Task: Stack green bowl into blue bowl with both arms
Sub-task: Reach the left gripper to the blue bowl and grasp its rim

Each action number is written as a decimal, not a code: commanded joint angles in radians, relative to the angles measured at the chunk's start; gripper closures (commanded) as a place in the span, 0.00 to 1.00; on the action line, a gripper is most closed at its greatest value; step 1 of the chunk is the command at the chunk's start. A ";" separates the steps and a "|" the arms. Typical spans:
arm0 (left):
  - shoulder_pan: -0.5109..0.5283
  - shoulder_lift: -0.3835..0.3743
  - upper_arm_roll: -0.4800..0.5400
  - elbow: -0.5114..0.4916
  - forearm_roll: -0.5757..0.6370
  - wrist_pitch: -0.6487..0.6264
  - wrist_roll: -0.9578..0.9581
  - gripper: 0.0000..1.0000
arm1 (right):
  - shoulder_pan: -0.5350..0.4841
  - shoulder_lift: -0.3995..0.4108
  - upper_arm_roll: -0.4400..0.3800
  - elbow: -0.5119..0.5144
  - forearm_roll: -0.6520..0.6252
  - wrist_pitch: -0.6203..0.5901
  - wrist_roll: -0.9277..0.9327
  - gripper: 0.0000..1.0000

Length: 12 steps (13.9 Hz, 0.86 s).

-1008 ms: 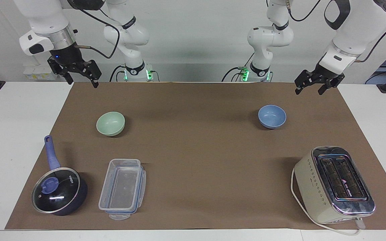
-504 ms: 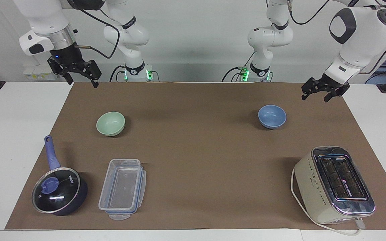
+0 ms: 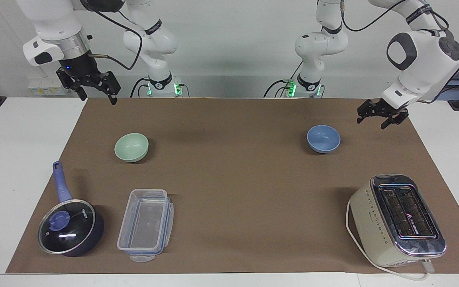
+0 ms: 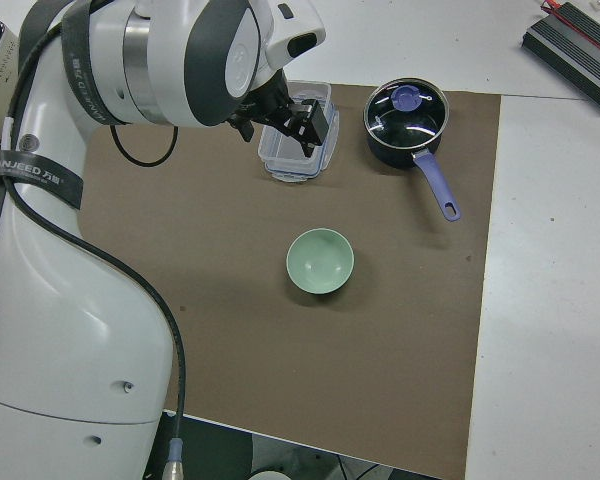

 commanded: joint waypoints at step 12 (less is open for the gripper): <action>-0.031 -0.012 -0.011 -0.367 -0.229 0.431 0.058 1.00 | -0.008 -0.018 0.003 -0.024 0.022 0.020 0.011 0.00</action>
